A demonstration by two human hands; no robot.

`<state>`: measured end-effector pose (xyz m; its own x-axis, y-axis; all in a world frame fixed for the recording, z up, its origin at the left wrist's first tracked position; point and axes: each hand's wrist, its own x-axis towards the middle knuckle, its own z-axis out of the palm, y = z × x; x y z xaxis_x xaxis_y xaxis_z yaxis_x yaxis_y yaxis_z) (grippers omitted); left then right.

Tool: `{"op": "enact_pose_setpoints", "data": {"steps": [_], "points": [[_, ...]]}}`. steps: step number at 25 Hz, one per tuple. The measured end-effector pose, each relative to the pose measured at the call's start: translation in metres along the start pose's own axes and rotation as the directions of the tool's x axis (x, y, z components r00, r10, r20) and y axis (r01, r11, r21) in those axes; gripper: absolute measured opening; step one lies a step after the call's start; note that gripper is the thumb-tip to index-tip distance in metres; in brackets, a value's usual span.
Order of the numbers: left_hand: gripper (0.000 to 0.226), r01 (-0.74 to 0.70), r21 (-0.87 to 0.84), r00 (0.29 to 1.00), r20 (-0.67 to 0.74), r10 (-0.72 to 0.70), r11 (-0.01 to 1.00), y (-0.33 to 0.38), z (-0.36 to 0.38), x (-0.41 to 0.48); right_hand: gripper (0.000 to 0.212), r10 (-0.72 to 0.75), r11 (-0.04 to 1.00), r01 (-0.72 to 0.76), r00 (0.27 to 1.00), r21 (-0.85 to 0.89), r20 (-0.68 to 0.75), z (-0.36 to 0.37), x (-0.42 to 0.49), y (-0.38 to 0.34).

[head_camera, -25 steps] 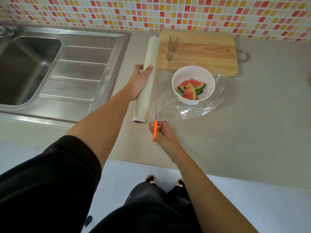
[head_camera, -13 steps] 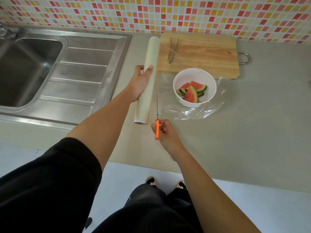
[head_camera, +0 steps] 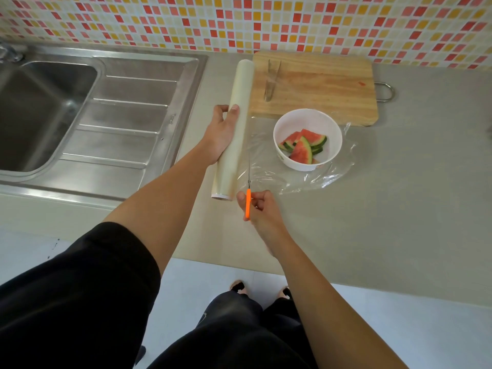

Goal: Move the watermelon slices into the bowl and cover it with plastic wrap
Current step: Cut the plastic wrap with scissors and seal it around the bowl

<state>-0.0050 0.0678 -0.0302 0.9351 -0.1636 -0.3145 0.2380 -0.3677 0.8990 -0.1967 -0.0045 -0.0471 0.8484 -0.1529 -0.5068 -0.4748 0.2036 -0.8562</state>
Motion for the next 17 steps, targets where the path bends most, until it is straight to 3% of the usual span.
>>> {"op": "enact_pose_setpoints", "data": {"steps": [17], "points": [[0.044,-0.017,0.002,1.000,0.013,0.017,1.000,-0.003,-0.004,0.001,0.033,0.012,0.999,-0.010,0.999,0.044,-0.045,0.006,0.017,-0.011]]}}
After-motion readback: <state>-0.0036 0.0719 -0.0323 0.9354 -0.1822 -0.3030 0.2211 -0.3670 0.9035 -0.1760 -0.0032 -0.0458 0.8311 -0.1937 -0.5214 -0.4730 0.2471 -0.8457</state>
